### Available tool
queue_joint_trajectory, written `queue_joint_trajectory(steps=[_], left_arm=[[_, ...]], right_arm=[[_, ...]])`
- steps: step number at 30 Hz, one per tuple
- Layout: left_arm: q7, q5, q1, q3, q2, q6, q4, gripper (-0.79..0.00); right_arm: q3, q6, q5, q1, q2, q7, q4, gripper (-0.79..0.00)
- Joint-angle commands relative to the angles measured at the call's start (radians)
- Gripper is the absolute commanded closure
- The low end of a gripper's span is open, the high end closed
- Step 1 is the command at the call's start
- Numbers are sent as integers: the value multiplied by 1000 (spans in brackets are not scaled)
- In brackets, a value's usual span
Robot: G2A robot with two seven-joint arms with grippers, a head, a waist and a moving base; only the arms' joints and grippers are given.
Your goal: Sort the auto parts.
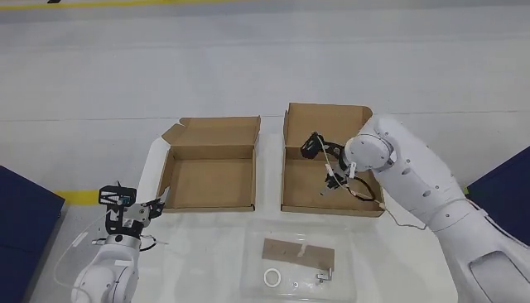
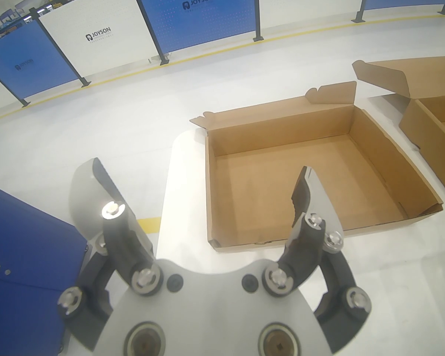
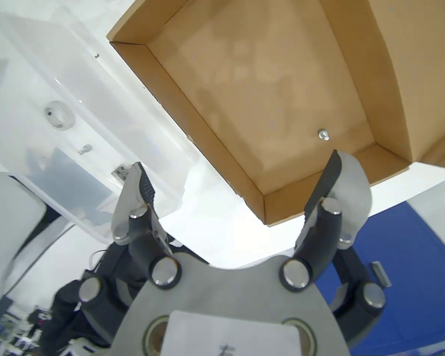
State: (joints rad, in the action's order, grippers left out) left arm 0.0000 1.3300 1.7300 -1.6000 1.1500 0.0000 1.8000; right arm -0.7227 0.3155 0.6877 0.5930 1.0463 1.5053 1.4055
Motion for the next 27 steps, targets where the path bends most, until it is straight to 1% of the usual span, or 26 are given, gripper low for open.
queue_joint_trajectory(steps=[1, 4, 9, 18, 19, 21, 27], left_arm=[[0, 0, 0, 0, 0, 0, 0, -785], [0, 0, 0, 0, 0, 0, 0, -785], [0, 0, 0, 0, 0, 0, 0, -785], [0, 0, 0, 0, 0, 0, 0, -785], [0, 0, 0, 0, 0, 0, 0, -785], [0, 0, 0, 0, 0, 0, 0, -785], [0, 0, 0, 0, 0, 0, 0, -785]], right_arm=[[67, 3, -17, -25, -10, -4, 41, -785], [168, -3, -56, -79, -34, 2, 92, -785], [299, -26, -200, -173, -73, 26, 149, -785], [298, -23, -203, -170, -73, 14, 155, -785], [295, -10, -209, -158, -74, -10, 170, -785], [292, 14, -225, -141, -80, -15, 204, -785], [309, 16, -293, -123, -118, -16, 330, -785]])
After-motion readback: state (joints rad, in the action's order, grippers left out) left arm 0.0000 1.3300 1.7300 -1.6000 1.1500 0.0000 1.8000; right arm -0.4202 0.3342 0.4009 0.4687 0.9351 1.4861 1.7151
